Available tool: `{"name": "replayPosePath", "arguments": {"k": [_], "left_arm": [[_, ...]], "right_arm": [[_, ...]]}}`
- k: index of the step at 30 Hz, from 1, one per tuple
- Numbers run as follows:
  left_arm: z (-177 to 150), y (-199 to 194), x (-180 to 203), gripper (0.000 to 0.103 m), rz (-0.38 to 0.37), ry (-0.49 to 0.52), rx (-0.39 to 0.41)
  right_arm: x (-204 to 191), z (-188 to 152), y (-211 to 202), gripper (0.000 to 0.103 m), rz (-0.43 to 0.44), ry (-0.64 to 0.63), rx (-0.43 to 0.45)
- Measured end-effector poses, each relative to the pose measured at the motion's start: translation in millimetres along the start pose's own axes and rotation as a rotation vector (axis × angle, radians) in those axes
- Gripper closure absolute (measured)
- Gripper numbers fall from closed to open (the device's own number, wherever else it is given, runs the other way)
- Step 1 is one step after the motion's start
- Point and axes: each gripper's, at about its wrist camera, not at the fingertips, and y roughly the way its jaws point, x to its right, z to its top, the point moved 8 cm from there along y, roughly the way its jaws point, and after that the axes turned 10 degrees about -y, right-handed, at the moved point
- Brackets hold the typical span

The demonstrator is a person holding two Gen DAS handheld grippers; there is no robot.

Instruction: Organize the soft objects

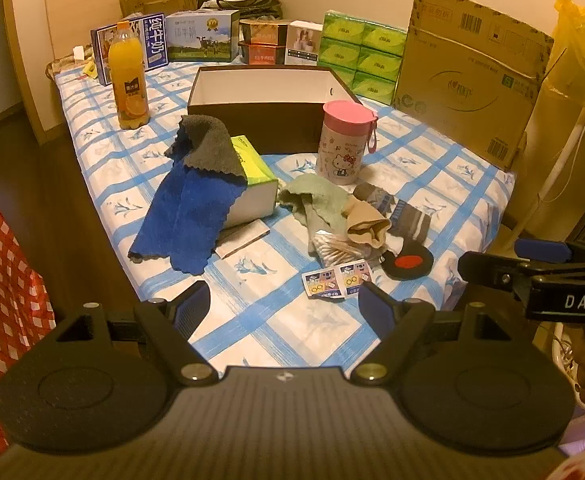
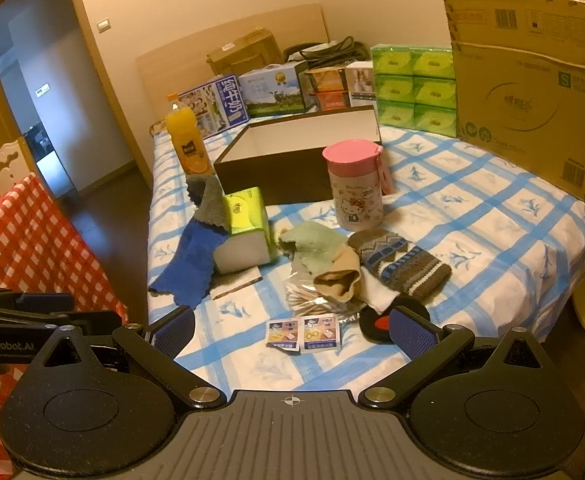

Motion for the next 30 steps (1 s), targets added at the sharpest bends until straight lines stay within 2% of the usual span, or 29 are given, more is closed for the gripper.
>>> {"name": "replayPosePath", "arguments": {"k": [6,9,19,30], "left_arm": [[-5,11,-5,0.024,-0.006,-0.003,-0.008],[-7,19,-7,0.029,-0.009,0.001,-0.014],[-11,71,-6,0.034,-0.031,0.031,-0.042],[-17,140,11,0.043,-0.128,0.104,-0.110]], "right_arm": [[8,-11,9,0.002,0.006,0.034,0.000],[12,-16,17,0.007,-0.003,0.032,-0.008],[31,-36,48,0.021,-0.013,0.068,-0.040],[50,-49,88,0.025,-0.045,0.112,-0.110]]}}
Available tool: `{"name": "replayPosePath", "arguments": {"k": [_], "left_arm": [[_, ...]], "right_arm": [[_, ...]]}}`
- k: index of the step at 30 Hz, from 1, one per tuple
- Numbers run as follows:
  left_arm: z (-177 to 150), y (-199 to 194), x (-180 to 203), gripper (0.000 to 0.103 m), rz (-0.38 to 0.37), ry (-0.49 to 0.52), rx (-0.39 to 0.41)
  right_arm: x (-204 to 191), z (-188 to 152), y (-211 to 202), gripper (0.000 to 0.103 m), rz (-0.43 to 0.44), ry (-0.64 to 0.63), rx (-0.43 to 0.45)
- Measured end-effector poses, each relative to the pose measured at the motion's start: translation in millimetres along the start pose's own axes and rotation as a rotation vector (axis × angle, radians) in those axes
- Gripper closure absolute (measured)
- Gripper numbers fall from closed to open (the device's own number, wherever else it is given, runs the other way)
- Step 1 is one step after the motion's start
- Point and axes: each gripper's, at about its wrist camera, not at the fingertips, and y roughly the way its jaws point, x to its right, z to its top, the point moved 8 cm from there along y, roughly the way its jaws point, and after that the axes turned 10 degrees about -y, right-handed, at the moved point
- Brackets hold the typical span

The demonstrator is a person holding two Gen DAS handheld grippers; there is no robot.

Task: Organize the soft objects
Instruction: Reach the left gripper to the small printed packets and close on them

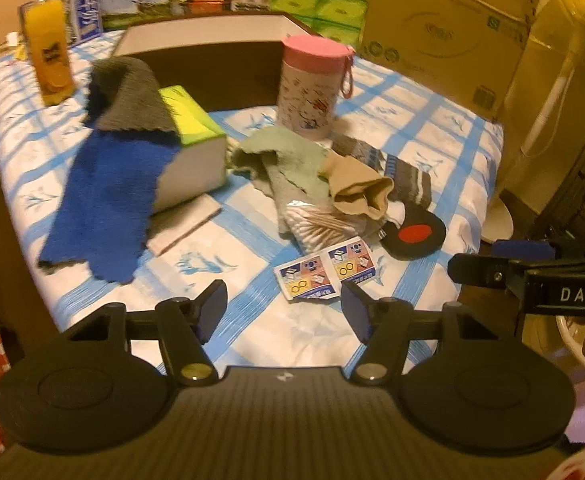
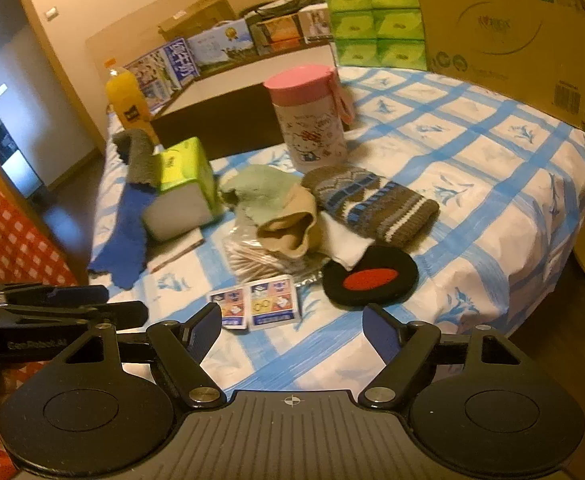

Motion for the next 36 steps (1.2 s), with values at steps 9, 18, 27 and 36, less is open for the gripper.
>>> {"name": "replayPosePath", "arguments": {"k": [9,18,27,36], "left_arm": [[5,51,7,0.046,-0.058,0.081,-0.046],[8,95,14,0.046,-0.100,0.195,-0.103],[3,119,15,0.060,-0.142,0.231,-0.148],[-13,106,19,0.096,-0.149,0.244,-0.165]], "right_arm": [[13,-8,28,0.025,-0.022,0.031,-0.060],[27,-13,43,0.025,-0.042,0.073,-0.099],[38,-19,51,0.025,-0.053,0.105,-0.124],[38,-24,54,0.025,-0.032,0.124,-0.129]]}}
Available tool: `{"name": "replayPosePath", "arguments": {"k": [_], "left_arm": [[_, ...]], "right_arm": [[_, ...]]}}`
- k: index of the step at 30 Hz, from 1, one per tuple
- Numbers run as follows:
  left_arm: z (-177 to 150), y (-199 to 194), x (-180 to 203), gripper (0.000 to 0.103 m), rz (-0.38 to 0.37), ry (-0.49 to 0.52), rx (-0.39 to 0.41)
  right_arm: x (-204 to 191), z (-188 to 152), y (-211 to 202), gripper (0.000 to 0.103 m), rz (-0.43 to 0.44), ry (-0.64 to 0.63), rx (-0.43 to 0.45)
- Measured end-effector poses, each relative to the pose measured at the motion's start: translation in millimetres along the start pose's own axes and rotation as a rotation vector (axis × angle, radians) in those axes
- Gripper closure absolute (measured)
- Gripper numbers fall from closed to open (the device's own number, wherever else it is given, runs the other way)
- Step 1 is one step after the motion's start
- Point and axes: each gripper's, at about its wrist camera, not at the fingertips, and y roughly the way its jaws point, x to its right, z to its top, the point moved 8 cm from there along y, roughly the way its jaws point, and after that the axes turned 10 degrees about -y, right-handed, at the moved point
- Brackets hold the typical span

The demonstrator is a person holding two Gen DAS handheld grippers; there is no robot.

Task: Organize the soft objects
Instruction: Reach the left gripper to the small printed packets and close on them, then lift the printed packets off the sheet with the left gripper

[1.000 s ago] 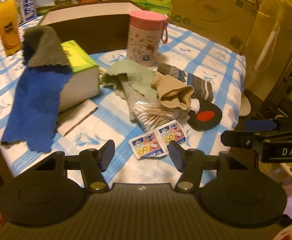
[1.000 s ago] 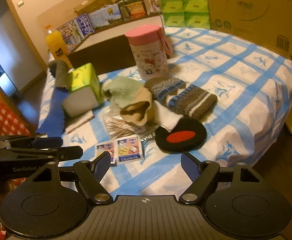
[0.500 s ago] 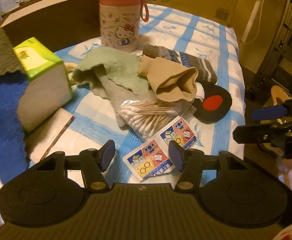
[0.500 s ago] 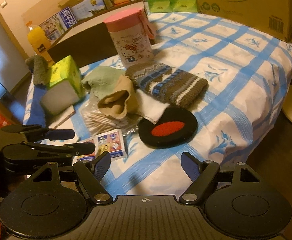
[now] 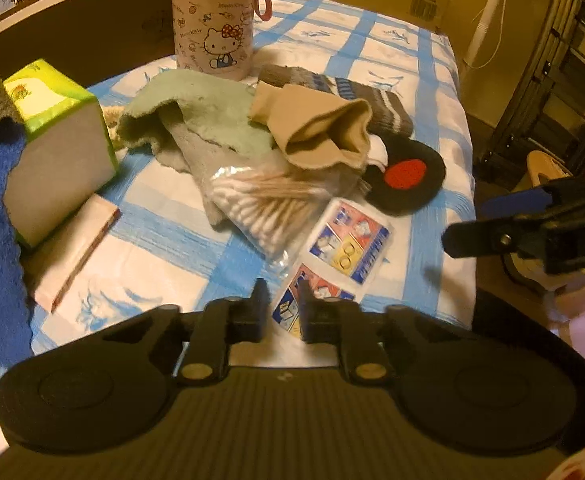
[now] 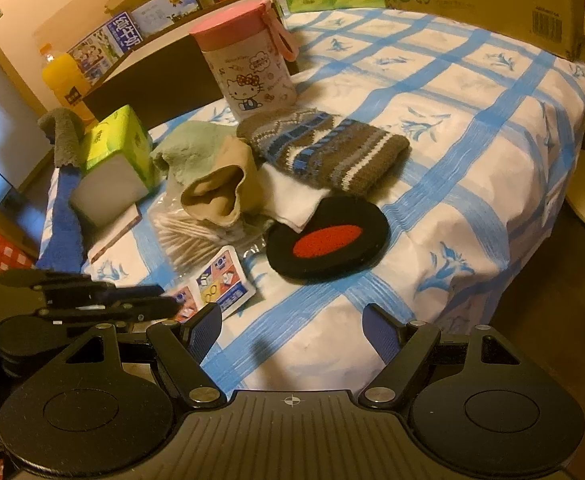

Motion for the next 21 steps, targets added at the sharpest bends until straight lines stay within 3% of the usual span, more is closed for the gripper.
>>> {"name": "replayPosePath", "arguments": {"k": [6,15,21], "left_arm": [[-7,-12,3,0.103,0.017,-0.051,0.030],[-16,-44,-7,0.102,0.145,-0.091,0.111],[-28,-22,-14,0.086,0.053,-0.198,0.000]], "right_arm": [[-8,0,1,0.025,0.026,-0.017,0.012],[-15,-1,3,0.025,0.046,-0.026,0.011],[-19,-1,5,0.025,0.048,-0.042,0.009]]}}
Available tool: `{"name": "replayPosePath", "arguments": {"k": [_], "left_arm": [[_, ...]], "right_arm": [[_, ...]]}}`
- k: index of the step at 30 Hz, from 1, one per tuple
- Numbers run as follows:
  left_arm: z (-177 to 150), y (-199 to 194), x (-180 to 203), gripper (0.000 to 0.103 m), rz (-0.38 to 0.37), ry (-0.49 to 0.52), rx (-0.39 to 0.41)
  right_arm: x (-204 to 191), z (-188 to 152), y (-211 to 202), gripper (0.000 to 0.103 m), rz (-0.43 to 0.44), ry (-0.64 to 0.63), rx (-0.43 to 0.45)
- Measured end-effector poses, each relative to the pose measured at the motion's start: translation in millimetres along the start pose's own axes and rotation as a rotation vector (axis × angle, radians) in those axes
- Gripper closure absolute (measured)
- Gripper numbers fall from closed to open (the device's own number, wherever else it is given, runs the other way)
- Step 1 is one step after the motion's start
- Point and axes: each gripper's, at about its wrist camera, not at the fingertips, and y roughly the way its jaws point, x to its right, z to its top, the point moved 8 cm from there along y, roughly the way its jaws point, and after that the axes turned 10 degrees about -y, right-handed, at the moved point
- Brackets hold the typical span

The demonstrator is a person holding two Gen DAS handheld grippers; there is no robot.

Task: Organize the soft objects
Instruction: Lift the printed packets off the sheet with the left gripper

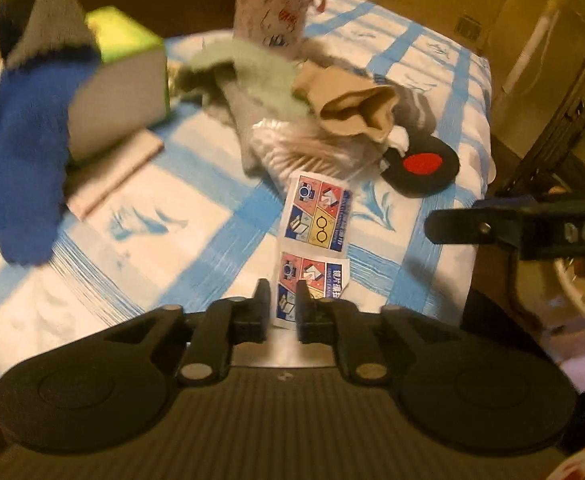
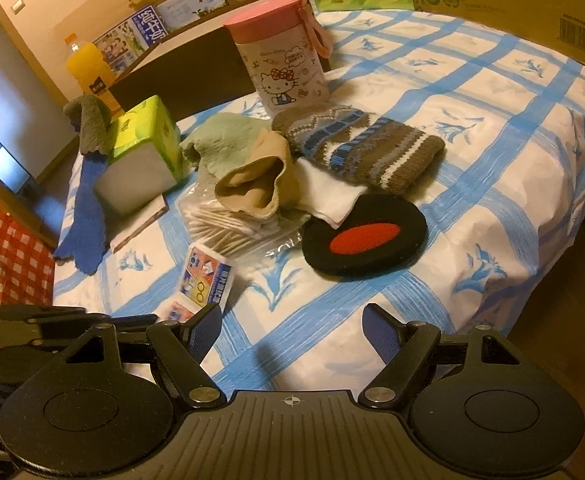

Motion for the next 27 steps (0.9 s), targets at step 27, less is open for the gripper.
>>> {"name": "replayPosePath", "arguments": {"k": [27], "left_arm": [[36,-53,0,0.103,0.102,0.073,0.220]], "right_arm": [[-10,11,1,0.025,0.011,-0.035,0.041]]}}
